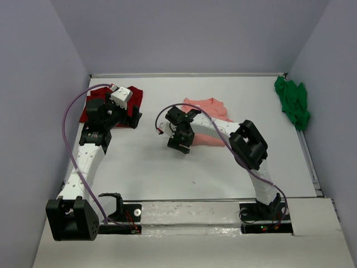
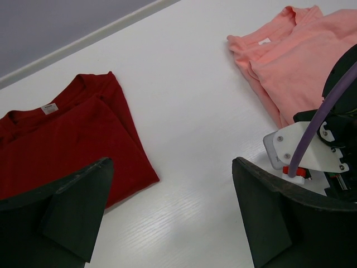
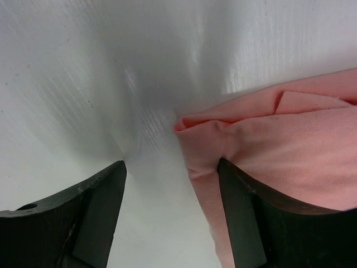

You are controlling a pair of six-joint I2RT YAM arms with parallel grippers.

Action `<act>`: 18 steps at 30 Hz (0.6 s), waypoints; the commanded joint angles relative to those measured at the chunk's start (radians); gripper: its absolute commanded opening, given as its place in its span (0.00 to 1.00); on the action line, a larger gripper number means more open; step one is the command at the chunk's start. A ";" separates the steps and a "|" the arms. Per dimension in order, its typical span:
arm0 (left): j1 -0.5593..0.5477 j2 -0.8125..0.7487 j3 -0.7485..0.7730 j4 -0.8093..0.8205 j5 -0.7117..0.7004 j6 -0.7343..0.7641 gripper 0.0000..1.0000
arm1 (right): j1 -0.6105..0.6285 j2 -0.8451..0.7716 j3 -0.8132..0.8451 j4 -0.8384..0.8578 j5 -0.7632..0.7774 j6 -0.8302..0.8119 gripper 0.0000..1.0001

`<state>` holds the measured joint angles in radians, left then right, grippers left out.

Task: Fold and stack the t-shirts
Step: Fold the tshirt

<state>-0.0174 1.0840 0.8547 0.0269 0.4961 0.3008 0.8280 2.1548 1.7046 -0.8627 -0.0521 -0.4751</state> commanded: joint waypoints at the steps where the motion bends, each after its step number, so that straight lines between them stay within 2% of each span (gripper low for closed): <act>1: 0.004 -0.013 -0.003 0.056 0.012 -0.003 0.99 | 0.014 0.010 0.039 0.047 0.014 -0.008 0.72; 4: 0.004 -0.010 -0.005 0.057 0.012 -0.003 0.99 | 0.014 0.022 0.040 0.056 0.040 -0.007 0.64; 11: 0.004 -0.001 -0.008 0.064 0.021 -0.011 0.99 | 0.014 0.043 0.024 0.079 0.104 0.000 0.33; 13: 0.004 0.007 -0.016 0.070 0.025 -0.017 0.99 | 0.014 0.040 0.018 0.082 0.123 0.000 0.28; 17: 0.004 0.036 -0.019 0.082 0.056 -0.048 0.99 | 0.014 0.019 -0.009 0.100 0.167 0.000 0.12; 18: 0.004 0.051 -0.016 0.082 0.070 -0.063 0.99 | 0.014 0.002 -0.026 0.109 0.187 -0.005 0.05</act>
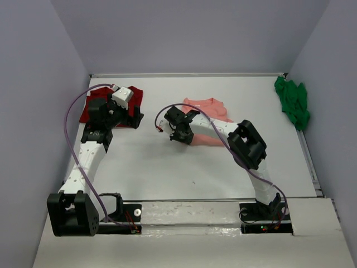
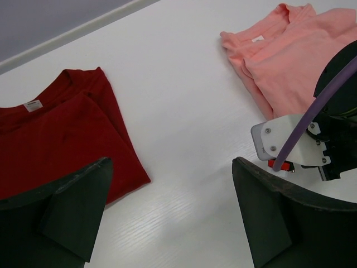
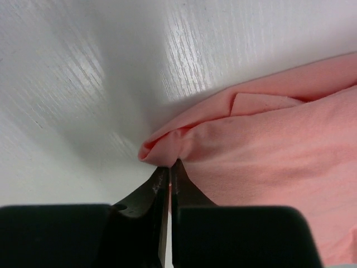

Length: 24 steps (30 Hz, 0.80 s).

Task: Fold and stack the t-shirts
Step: Fold the tshirt

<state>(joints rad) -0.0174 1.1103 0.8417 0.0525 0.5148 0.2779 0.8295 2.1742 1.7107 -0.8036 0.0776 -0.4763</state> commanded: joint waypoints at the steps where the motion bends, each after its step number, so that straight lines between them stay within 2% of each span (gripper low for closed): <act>1: 0.004 0.034 0.006 0.056 0.057 -0.048 0.99 | 0.013 -0.028 -0.039 0.055 0.066 -0.004 0.01; 8: 0.004 0.158 0.051 0.056 0.143 -0.206 0.99 | 0.013 -0.148 -0.085 0.076 0.116 -0.012 0.00; 12: 0.005 0.244 0.091 0.060 0.249 -0.275 0.99 | 0.013 -0.224 -0.146 0.119 0.181 -0.010 0.00; 14: 0.008 0.295 0.106 0.069 0.323 -0.356 0.99 | 0.013 -0.277 -0.204 0.161 0.226 -0.007 0.00; 18: -0.007 0.402 0.123 0.099 0.434 -0.443 0.99 | 0.013 -0.338 -0.270 0.201 0.244 -0.001 0.00; 21: -0.030 0.460 0.126 0.109 0.448 -0.473 0.99 | 0.013 -0.355 -0.284 0.205 0.251 -0.004 0.00; 23: -0.042 0.526 0.103 0.183 0.508 -0.560 0.99 | 0.013 -0.361 -0.284 0.210 0.252 -0.005 0.00; 24: -0.052 0.572 0.091 0.278 0.555 -0.653 0.98 | 0.013 -0.361 -0.283 0.211 0.252 -0.008 0.00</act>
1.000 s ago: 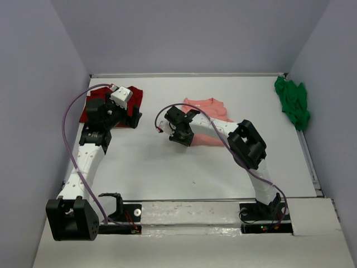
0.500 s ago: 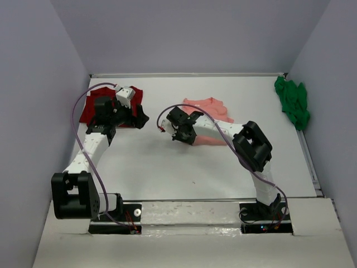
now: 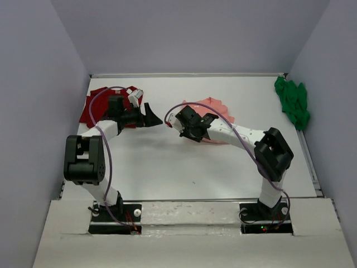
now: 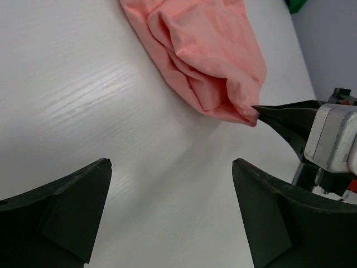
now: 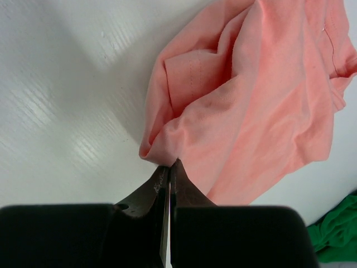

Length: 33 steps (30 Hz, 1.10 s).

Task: Fold and stack the t-shirts
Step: Fold the tshirt

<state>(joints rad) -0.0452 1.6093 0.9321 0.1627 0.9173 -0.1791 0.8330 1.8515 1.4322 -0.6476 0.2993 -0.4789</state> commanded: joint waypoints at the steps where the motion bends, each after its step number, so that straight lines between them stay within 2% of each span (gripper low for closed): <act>1: -0.033 0.099 -0.007 0.202 0.173 -0.232 0.98 | 0.009 -0.037 -0.001 0.058 0.032 -0.006 0.00; 5: -0.105 0.225 0.025 0.230 0.258 -0.302 0.90 | 0.009 -0.031 -0.001 0.068 0.037 -0.013 0.00; 10: -0.197 0.343 0.043 0.293 0.270 -0.407 0.92 | 0.009 -0.029 -0.007 0.077 0.050 -0.018 0.00; 14: -0.242 0.399 0.051 0.408 0.267 -0.531 0.91 | 0.009 -0.054 -0.012 0.078 0.049 -0.013 0.00; 18: -0.249 0.455 0.028 0.637 0.259 -0.710 0.90 | 0.009 -0.074 -0.030 0.085 0.054 -0.017 0.00; 21: -0.249 0.520 0.034 0.747 0.259 -0.845 0.89 | 0.009 -0.086 -0.045 0.085 0.052 -0.018 0.00; 26: -0.249 0.563 0.076 0.802 0.210 -0.913 0.92 | 0.009 -0.104 -0.055 0.083 0.054 -0.020 0.00; 27: -0.249 0.567 0.095 0.813 0.201 -0.919 0.99 | 0.009 -0.107 -0.056 0.083 0.055 -0.021 0.00; 33: -0.292 0.593 0.154 0.841 0.157 -0.970 0.99 | 0.009 -0.118 -0.058 0.083 0.063 -0.029 0.00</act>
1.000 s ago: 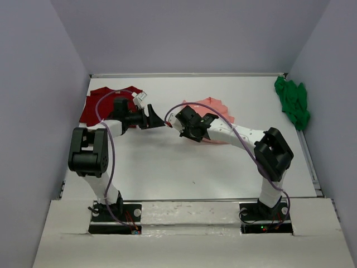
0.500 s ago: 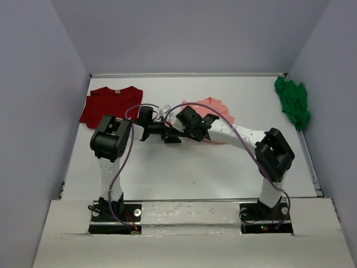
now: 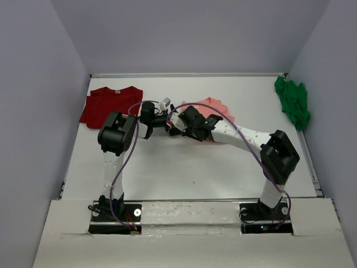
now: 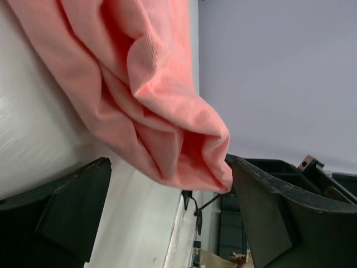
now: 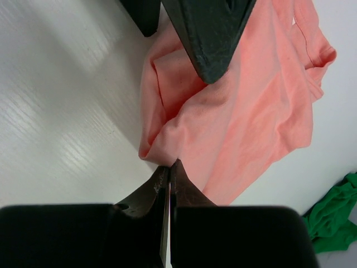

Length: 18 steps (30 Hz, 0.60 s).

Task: Fold and stack the t-shirts
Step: Fold the tshirt, then neatly place the folded tshirt to the corner

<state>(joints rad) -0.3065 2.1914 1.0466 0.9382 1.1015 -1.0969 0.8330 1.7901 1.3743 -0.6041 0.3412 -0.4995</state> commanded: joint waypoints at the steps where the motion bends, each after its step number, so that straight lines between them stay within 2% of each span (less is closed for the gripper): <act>1: -0.037 0.016 0.041 0.065 -0.040 -0.063 0.99 | 0.009 -0.057 0.002 0.041 0.019 -0.008 0.00; 10: -0.075 0.028 0.046 0.059 -0.098 -0.103 0.99 | 0.009 -0.047 0.008 0.041 0.009 -0.010 0.00; 18: -0.057 0.065 0.093 0.071 -0.117 -0.133 0.99 | 0.009 -0.043 0.006 0.038 0.001 -0.010 0.00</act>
<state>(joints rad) -0.3740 2.2375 1.0988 0.9627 1.0027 -1.2098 0.8330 1.7824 1.3743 -0.6010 0.3420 -0.5014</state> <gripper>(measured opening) 0.989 0.021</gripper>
